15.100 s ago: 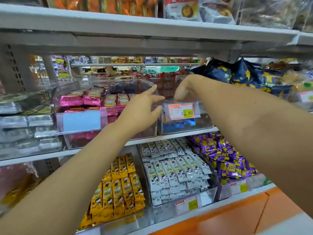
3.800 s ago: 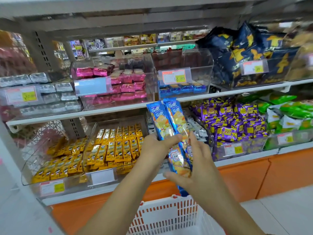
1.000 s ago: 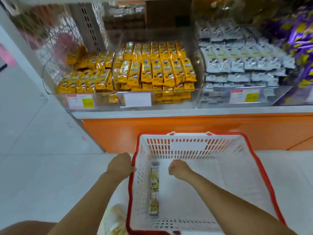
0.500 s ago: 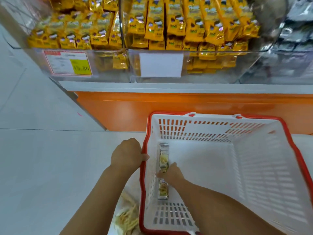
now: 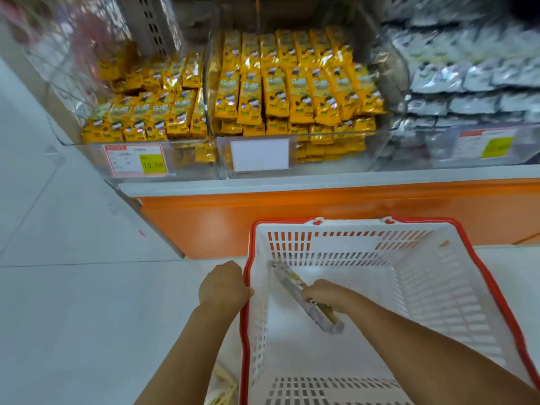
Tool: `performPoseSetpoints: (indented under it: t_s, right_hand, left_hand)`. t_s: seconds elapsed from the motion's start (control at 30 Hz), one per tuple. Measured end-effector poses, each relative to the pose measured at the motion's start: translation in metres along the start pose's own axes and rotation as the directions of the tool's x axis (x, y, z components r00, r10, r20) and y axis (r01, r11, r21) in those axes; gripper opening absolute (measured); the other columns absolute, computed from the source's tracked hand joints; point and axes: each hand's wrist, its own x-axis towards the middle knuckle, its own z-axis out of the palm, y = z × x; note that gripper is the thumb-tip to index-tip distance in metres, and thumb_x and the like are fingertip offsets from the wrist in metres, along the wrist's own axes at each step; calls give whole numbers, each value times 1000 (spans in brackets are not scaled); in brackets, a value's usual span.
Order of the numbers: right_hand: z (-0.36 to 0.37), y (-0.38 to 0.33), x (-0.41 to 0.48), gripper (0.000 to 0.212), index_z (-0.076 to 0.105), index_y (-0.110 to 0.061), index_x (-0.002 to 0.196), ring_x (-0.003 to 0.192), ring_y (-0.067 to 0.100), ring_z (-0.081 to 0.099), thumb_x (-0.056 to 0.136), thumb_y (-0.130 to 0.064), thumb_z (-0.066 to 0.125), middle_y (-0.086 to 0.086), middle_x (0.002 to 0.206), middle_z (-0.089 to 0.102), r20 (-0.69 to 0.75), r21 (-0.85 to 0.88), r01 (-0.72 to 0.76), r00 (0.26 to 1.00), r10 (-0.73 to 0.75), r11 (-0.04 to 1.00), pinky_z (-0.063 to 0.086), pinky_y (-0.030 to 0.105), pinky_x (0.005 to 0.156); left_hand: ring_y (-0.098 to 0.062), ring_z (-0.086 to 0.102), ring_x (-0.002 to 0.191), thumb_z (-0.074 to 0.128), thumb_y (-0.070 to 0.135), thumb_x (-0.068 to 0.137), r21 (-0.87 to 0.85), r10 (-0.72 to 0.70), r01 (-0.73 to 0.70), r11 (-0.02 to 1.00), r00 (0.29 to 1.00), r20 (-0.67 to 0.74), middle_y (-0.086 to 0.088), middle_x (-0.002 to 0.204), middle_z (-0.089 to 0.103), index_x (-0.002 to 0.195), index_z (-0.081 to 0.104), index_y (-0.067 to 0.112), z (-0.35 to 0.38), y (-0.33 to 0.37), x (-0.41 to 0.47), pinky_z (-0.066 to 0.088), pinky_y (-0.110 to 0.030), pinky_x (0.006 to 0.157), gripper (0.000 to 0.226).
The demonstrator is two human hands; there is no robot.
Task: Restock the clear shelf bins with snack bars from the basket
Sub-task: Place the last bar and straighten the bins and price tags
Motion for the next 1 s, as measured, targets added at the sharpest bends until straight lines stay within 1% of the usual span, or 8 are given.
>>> performPoseSetpoints:
  t_s: [0.1, 0.2, 0.3, 0.4, 0.5, 0.63, 0.83, 1.0]
  right_hand:
    - [-34, -6, -32, 23, 41, -15, 69, 50, 11, 36, 81, -28, 55, 1, 62, 37, -28, -28, 87, 996, -87, 996, 23, 26, 51]
    - [-62, -8, -61, 43, 56, -6, 89, 89, 29, 63, 72, -44, 60, 25, 104, 60, -9, -73, 229, 973, -231, 971, 44, 35, 73]
    - [-84, -12, -112, 37, 52, -11, 99, 86, 27, 54, 84, -45, 55, 32, 124, 50, 30, -94, 345, 939, -344, 934, 45, 45, 83]
    - [-100, -6, -142, 37, 50, -24, 117, 95, 21, 54, 92, -51, 51, 17, 125, 58, -20, -97, 434, 899, -438, 896, 45, 45, 92]
    - [-110, -2, -165, 41, 47, -41, 116, 109, 24, 58, 81, -60, 58, 1, 121, 60, -99, -140, 497, 853, -512, 856, 45, 37, 88]
    - [-121, 3, -208, 64, 42, -30, 128, 98, 16, 59, 75, -42, 77, -5, 116, 59, -151, -197, 555, 797, -584, 808, 47, 32, 84]
    - [-144, 31, -271, 35, 53, -36, 106, 74, 2, 61, 79, -41, 73, -12, 96, 63, -322, -265, 633, 653, -685, 728, 50, 22, 60]
    - [-154, 42, -315, 34, 50, -53, 108, 86, 1, 61, 79, -49, 68, -25, 103, 62, -520, -389, 676, 400, -755, 626, 52, 23, 71]
  left_hand:
    - [-18, 62, 101, 57, 17, 90, 80, -14, 17, 997, 999, -33, -4, 110, 64, 101, 58, 11, -5, 13, -11, 48, -25, 76, 13]
    - [-18, 56, 116, 47, 12, 96, 176, 23, -3, 984, 993, -112, -4, 127, 55, 124, 50, 11, -4, 32, -25, 47, -25, 88, 28]
    - [-19, 61, 101, 49, 33, 97, -96, 52, -72, 993, 979, -197, -6, 111, 64, 112, 59, 11, -10, 65, -40, 48, -27, 80, 28]
    - [-19, 56, 68, 57, 44, 90, -632, 63, -95, 769, 995, -73, -6, 75, 59, 84, 61, 10, -21, 99, -52, 46, -28, 63, 34]
    - [-23, 65, 73, 69, 36, 84, -906, 90, 16, 423, 994, 60, -12, 84, 70, 90, 68, 0, -27, 116, -59, 54, -29, 61, 36]
    - [-24, 66, 74, 70, 20, 85, -970, 164, -17, 241, 986, 24, -18, 83, 69, 100, 66, -11, -44, 126, -70, 58, -27, 62, 34]
    - [-25, 71, 79, 68, 5, 83, -978, 284, -150, 142, 953, -104, -21, 95, 71, 103, 62, -9, -83, 145, -113, 59, -30, 72, 25]
    - [-20, 71, 76, 68, 6, 82, -946, 324, -317, 66, 904, -280, -16, 89, 73, 103, 60, -7, -130, 158, -149, 57, -24, 65, 26]
